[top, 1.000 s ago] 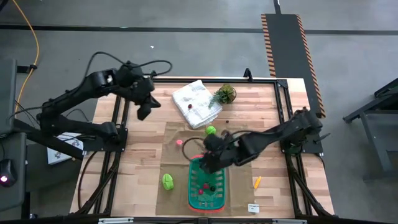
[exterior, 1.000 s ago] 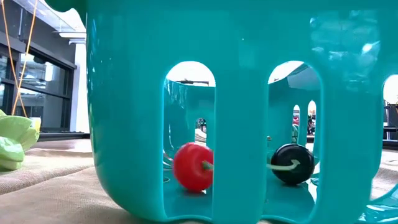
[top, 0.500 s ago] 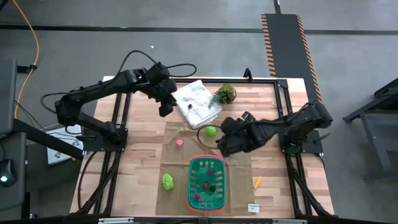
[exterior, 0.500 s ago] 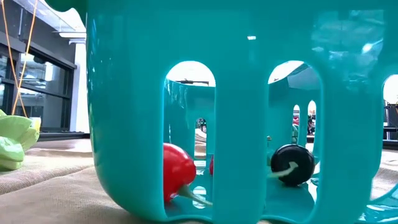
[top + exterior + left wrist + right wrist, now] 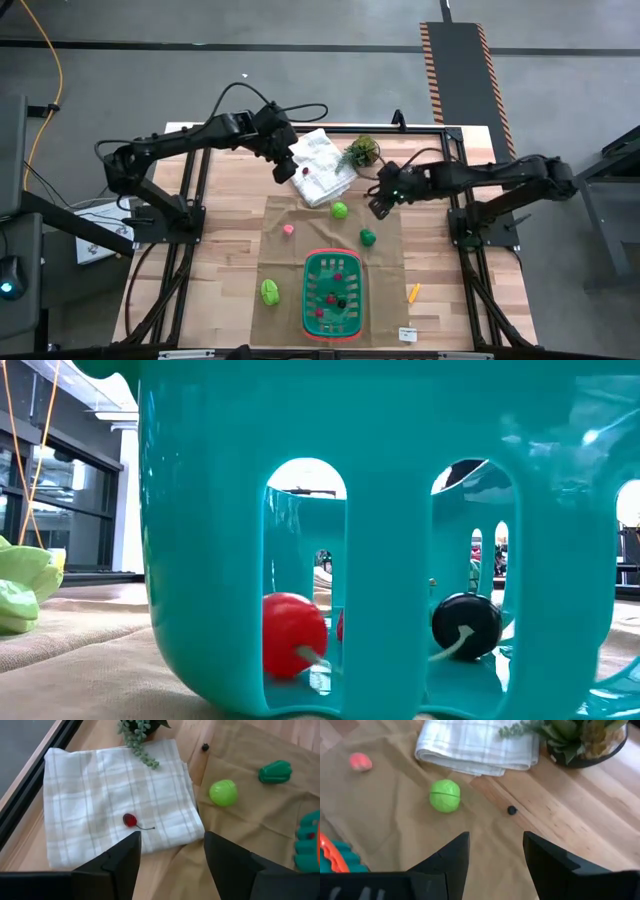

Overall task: Pick and placing Produce into tupperware
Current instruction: Put the red cherry into the blue bin

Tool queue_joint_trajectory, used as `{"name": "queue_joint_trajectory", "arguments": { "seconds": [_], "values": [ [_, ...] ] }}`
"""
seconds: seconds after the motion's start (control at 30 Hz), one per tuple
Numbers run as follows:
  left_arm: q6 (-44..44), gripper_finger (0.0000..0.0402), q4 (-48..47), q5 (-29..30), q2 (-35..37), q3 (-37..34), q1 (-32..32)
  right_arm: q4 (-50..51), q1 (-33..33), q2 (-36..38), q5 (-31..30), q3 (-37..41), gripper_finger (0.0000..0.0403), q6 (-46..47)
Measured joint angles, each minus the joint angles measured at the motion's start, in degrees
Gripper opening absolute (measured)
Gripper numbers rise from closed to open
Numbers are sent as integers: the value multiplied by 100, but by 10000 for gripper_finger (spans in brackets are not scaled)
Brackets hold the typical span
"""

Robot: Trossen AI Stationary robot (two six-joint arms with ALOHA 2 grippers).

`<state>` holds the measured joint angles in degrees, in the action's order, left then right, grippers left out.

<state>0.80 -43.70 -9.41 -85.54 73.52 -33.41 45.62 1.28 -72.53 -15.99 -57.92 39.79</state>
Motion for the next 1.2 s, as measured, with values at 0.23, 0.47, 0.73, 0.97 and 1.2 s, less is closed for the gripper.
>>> {"name": "queue_joint_trajectory", "arguments": {
  "seconds": [0.23, 0.47, 0.73, 0.97, 1.2],
  "values": [
    [168, 207, 302, -4, -283, 0, 0, -1058, 582, 653, 769, 858, 177, -375],
    [370, 207, 438, 4, -760, 0, -325, -1363, 770, 744, 901, 1083, 177, -398],
    [1816, 207, 400, -155, -1201, 0, -527, -1357, 982, 730, 870, 1086, 177, -406],
    [2850, 207, 313, -142, -1465, 2, -520, -1357, 1238, 730, 861, 1086, 177, -424],
    [155, 207, 272, 370, -1615, 0, -526, -1355, 1394, 730, 859, 1086, 177, -426]
  ]
}}
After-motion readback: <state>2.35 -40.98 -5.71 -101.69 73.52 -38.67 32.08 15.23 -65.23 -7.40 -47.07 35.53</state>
